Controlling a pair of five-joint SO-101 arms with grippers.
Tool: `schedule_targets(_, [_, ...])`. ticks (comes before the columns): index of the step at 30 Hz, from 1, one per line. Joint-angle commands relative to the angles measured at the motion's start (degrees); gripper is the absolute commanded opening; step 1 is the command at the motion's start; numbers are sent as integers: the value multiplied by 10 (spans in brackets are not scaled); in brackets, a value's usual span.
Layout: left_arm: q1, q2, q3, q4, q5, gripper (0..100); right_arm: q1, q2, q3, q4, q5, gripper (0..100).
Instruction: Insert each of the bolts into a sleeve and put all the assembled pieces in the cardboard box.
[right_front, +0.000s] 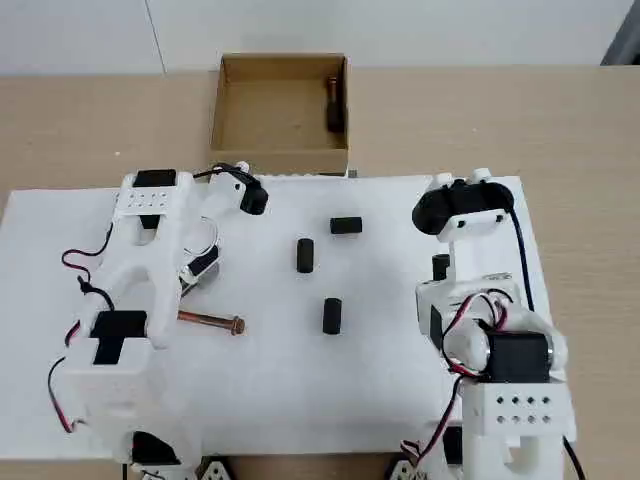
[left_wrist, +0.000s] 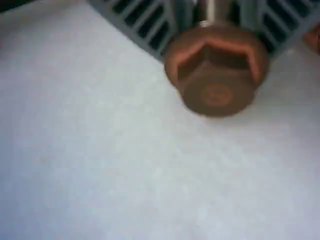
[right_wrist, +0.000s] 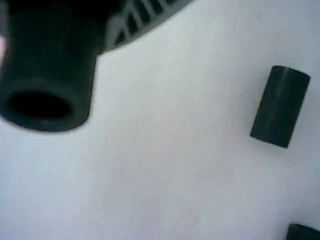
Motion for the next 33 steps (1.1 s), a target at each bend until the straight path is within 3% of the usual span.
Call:
schedule_targets(1, [-11, -54, -15, 8, -2, 6, 3, -9, -11, -15, -1, 6])
schedule_targets(4, [-2, -126, -15, 13, 24, 6, 2, -9, -39, 3, -1, 7])
schedule_targets(12, [11, -273, -13, 26, 199, 6, 2, -9, -76, 89, 0, 5])
schedule_targets(20, [35, -375, -10, 96, 216, 6, 7, -39, -114, 153, -5, 4])
schedule_targets(25, [36, -478, 80, 48, 250, 6, 3, -153, -100, 117, -2, 4])
schedule_targets(33, [35, -687, 319, -88, 310, 6, 3, -294, 48, 55, -4, 4])
